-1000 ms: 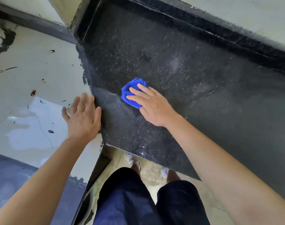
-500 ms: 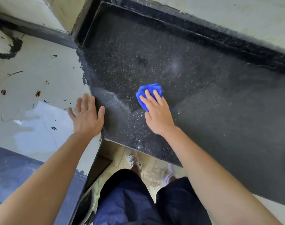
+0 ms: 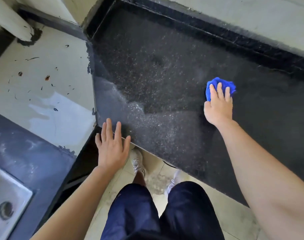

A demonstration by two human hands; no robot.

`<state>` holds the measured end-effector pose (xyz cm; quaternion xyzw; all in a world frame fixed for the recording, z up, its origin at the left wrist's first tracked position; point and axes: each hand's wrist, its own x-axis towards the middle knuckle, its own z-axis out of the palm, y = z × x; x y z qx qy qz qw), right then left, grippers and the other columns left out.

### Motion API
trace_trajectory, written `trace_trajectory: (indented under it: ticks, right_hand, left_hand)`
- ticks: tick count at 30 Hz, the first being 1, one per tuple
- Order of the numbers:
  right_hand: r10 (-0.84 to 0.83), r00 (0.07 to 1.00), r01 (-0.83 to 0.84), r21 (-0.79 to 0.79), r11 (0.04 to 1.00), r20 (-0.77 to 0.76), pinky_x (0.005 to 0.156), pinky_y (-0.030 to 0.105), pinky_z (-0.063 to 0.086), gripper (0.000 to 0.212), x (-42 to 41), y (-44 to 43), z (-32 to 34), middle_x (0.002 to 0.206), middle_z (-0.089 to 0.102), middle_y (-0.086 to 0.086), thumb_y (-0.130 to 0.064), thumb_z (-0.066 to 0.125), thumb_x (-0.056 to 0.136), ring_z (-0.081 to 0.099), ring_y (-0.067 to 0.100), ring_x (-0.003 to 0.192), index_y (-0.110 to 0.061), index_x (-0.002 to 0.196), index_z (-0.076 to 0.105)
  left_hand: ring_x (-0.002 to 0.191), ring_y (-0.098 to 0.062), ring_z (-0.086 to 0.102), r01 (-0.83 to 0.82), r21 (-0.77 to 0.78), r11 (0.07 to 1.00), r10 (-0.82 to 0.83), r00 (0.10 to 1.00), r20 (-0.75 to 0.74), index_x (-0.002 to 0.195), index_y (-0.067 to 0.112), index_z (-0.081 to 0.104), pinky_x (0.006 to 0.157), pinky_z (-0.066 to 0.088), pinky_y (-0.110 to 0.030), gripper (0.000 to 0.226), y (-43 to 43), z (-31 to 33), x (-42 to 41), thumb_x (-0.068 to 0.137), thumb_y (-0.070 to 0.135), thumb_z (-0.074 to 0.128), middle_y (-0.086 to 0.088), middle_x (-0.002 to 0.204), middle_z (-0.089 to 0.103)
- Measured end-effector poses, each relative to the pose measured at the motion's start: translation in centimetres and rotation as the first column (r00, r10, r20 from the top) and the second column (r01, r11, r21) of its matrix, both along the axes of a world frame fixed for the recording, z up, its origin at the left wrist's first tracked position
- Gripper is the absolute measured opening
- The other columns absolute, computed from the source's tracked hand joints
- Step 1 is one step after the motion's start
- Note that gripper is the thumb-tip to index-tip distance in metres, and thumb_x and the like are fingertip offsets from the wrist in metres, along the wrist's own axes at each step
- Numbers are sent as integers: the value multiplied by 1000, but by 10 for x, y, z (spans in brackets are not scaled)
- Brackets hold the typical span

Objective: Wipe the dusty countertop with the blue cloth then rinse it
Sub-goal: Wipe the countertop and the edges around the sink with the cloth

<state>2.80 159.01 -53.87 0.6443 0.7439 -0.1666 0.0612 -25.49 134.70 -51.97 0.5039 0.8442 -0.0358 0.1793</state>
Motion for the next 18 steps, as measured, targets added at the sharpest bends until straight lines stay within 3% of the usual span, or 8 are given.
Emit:
trace_trajectory:
  ticks: [3, 6, 11, 13, 15, 18]
  right_hand:
    - [212, 976, -212, -6, 977, -42, 122, 51, 12, 67, -53, -43, 2, 167, 7, 6, -27, 43, 97, 3, 37, 152, -21, 158, 15]
    - [458, 887, -459, -7, 888, -66, 122, 52, 11, 67, -86, -90, 5, 166, 9, 6, -30, 44, 98, 3, 36, 152, -20, 158, 17]
    - [691, 717, -695, -22, 719, -96, 123, 45, 12, 63, -51, -88, 7, 166, 15, -1, -28, 41, 98, 9, 28, 153, -25, 158, 20]
    - [674, 736, -675, 11, 738, -59, 118, 48, 24, 64, -11, -62, 5, 162, 26, 3, -30, 46, 92, 22, 30, 149, -22, 154, 31]
    - [542, 840, -542, 37, 840, 3, 111, 51, 31, 68, 39, -32, 0, 160, 31, 9, -37, 46, 86, 27, 35, 145, -17, 151, 35]
    - [239, 971, -240, -27, 970, -28, 121, 52, 16, 76, 100, -12, -2, 165, 16, 6, -46, 30, 86, 11, 33, 151, -20, 157, 23]
  left_hand:
    - [152, -28, -2, -38, -32, 999, 38, 999, -4, 157, 17, 20, 119, 10, -57, 66, -17, 2, 25, 102, 51, 30, -12, 165, 1]
    - [153, -24, -5, -35, -64, 997, 35, 999, -3, 158, 18, 16, 120, 8, -56, 68, -25, 2, 40, 100, 54, 26, -7, 166, -1]
    - [153, -24, -8, 2, -35, 999, -2, 1000, -4, 159, 23, 10, 120, 6, -57, 71, -21, 2, 58, 99, 59, 26, -6, 166, -5]
    - [152, -23, -11, 1, -38, 999, -1, 1000, -2, 159, 25, 7, 121, 4, -56, 73, -13, 3, 61, 99, 62, 25, -6, 166, -8]
    - [152, -22, -14, 13, -75, 997, -13, 1000, -2, 158, 27, 4, 121, 1, -55, 74, -5, 0, 63, 98, 65, 22, -3, 166, -11]
    - [152, -21, -15, 2, -129, 992, 1, 1000, 25, 158, 28, 1, 121, 1, -55, 76, 1, -6, 66, 96, 68, 22, -1, 166, -12]
